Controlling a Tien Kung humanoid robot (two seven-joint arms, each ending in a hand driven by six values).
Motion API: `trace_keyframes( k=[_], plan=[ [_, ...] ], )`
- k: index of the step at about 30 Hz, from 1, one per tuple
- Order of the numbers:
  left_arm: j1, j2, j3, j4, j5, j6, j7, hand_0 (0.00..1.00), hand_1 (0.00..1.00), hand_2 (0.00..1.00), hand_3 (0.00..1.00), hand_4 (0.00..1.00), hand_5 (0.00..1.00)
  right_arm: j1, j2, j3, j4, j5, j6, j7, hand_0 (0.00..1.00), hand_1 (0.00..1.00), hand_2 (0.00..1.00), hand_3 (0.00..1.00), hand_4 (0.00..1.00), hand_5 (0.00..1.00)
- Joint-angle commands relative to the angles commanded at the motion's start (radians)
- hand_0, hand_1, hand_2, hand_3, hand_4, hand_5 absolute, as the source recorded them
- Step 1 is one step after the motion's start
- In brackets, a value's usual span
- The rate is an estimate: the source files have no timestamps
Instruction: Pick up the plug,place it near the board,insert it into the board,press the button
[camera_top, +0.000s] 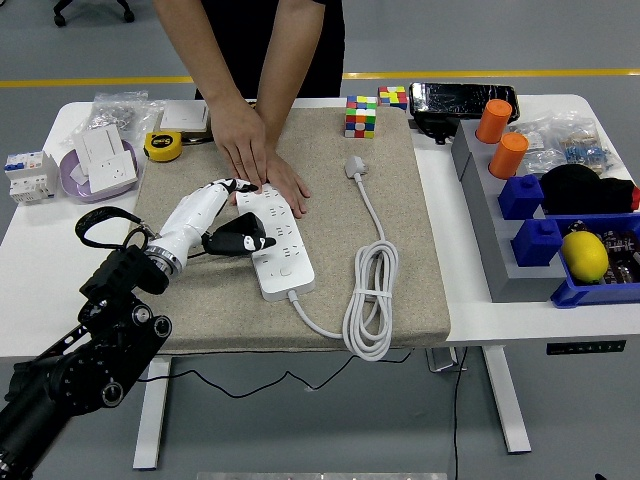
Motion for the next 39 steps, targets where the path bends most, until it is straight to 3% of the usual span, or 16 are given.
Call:
trace_keyframes(
  k=[5, 11, 12, 17, 18, 23, 24, 29, 30, 35, 36, 39],
  plan=[
    [0.004, -0.003, 0.000, 0.024, 0.047, -0.002, 0.005, 0.791, 0.838, 0.710, 0.680, 0.998, 0.362, 0.000, -0.002, 0.000, 0.000, -0.003, 0.000, -0.001, 0.826, 0.751, 0.747, 0.788, 0.998, 0.932],
    [0.008, -0.004, 0.002, 0.039, 0.084, 0.028, -0.001, 0.781, 0.823, 0.703, 0.674, 0.998, 0.359, -0.002, -0.003, 0.000, 0.000, -0.003, 0.000, -0.001, 0.826, 0.751, 0.747, 0.788, 0.998, 0.931],
    [0.008, -0.004, 0.002, 0.040, 0.086, 0.034, -0.002, 0.715, 0.739, 0.632, 0.598, 0.998, 0.362, -0.002, -0.003, 0.000, 0.000, -0.003, 0.000, -0.001, 0.827, 0.751, 0.748, 0.788, 0.998, 0.931],
    [0.011, -0.006, 0.002, 0.041, 0.083, 0.060, -0.008, 0.715, 0.739, 0.632, 0.598, 0.998, 0.362, -0.004, -0.002, -0.002, 0.000, -0.004, 0.001, -0.001, 0.827, 0.751, 0.748, 0.788, 0.998, 0.931],
    [0.012, -0.007, 0.001, 0.043, 0.082, 0.063, -0.008, 0.582, 0.613, 0.477, 0.481, 0.893, 0.435, -0.004, -0.002, -0.002, 0.000, -0.003, 0.001, -0.001, 0.826, 0.751, 0.748, 0.788, 0.998, 0.931],
    [0.013, -0.008, 0.000, 0.054, 0.074, 0.065, -0.006, 0.582, 0.613, 0.477, 0.481, 0.893, 0.435, -0.005, -0.003, -0.004, 0.000, -0.002, 0.001, 0.000, 0.826, 0.751, 0.748, 0.788, 0.998, 0.931],
    [0.013, -0.008, 0.000, 0.054, 0.074, 0.065, -0.007, 0.406, 0.440, 0.383, 0.423, 0.780, 0.450, -0.005, -0.003, -0.004, 0.000, -0.002, 0.001, 0.000, 0.826, 0.751, 0.748, 0.788, 0.998, 0.931],
    [0.007, -0.012, -0.006, 0.066, 0.108, 0.095, -0.009, 0.406, 0.440, 0.383, 0.423, 0.780, 0.450, -0.002, -0.003, -0.003, 0.000, -0.001, 0.001, 0.000, 0.826, 0.751, 0.748, 0.788, 0.998, 0.931],
    [0.006, -0.013, -0.008, 0.069, 0.113, 0.100, -0.010, 0.356, 0.297, 0.331, 0.397, 0.497, 0.277, -0.002, -0.003, -0.003, 0.000, -0.001, 0.001, 0.000, 0.827, 0.751, 0.748, 0.788, 0.998, 0.931],
    [0.004, -0.012, -0.010, 0.070, 0.125, 0.113, -0.012, 0.356, 0.297, 0.331, 0.397, 0.497, 0.277, -0.001, -0.002, -0.003, 0.000, 0.001, 0.000, 0.000, 0.827, 0.751, 0.748, 0.788, 0.998, 0.931],
    [0.004, -0.011, -0.010, 0.066, 0.126, 0.113, -0.012, 0.342, 0.276, 0.296, 0.335, 0.437, 0.178, -0.001, -0.002, -0.002, 0.000, 0.001, 0.000, -0.001, 0.827, 0.752, 0.748, 0.788, 0.998, 0.931],
    [0.004, -0.008, -0.014, 0.057, 0.128, 0.109, -0.013, 0.342, 0.276, 0.296, 0.335, 0.437, 0.178, 0.000, -0.002, -0.002, 0.000, 0.001, 0.000, 0.000, 0.827, 0.752, 0.748, 0.788, 0.998, 0.931]
  ],
)
